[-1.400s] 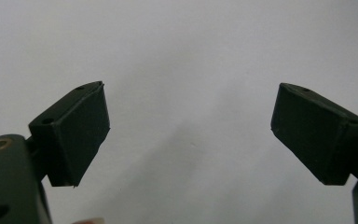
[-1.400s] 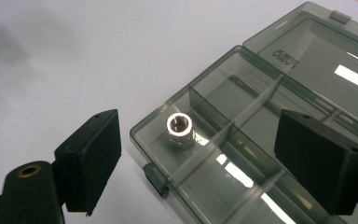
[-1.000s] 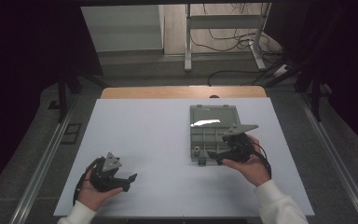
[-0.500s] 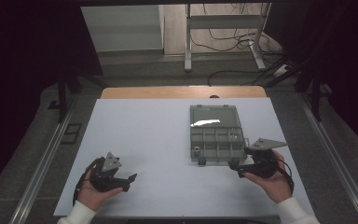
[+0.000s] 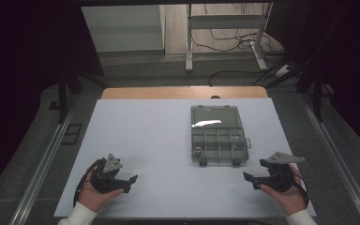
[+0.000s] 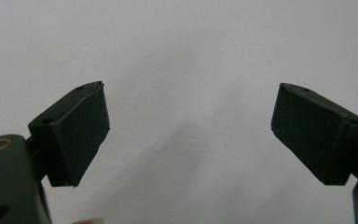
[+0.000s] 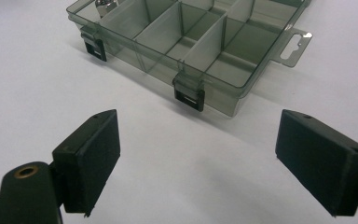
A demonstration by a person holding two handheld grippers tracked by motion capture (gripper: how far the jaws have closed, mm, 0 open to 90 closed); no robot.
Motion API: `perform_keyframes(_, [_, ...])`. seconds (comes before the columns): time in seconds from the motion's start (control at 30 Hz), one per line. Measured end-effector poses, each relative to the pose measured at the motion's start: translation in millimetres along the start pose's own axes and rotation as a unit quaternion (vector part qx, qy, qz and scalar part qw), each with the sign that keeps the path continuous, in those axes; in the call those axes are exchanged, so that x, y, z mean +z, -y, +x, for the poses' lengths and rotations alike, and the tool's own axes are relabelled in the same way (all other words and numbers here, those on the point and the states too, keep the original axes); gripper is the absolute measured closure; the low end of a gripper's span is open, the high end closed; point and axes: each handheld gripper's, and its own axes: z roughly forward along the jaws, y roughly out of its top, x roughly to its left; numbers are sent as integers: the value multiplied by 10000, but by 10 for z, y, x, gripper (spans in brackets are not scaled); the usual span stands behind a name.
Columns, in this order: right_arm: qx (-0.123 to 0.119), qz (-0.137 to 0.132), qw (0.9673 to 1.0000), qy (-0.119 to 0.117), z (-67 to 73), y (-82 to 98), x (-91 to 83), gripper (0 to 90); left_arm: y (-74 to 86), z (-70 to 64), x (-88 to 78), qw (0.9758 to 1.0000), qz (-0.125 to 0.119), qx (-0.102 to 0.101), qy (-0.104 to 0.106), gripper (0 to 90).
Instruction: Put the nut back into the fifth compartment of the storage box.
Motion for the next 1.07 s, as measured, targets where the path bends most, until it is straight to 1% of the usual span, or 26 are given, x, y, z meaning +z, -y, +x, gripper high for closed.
perform_keyframes(0.27, [-73,14,10000,10,19,-4,35,127,5,9,-1,10000,21,11,-2,117])
perform_keyframes(0.3, [-79,13,10000,19,19,-6,38,126,5,5,0,10000,-1,-11,-1,117])
perform_keyframes(0.6, [-80,-4,10000,54,23,-15,27,126,-2,-1,-12,10000,2,27,-17,117])
perform_keyframes(0.93, [-86,-18,9999,54,21,-15,29,110,1,0,-10,10000,-8,-1,-29,117])
perform_keyframes(1.07, [-103,-37,9999,53,16,-25,33,104,-6,-13,-19,10000,-6,36,-25,117])
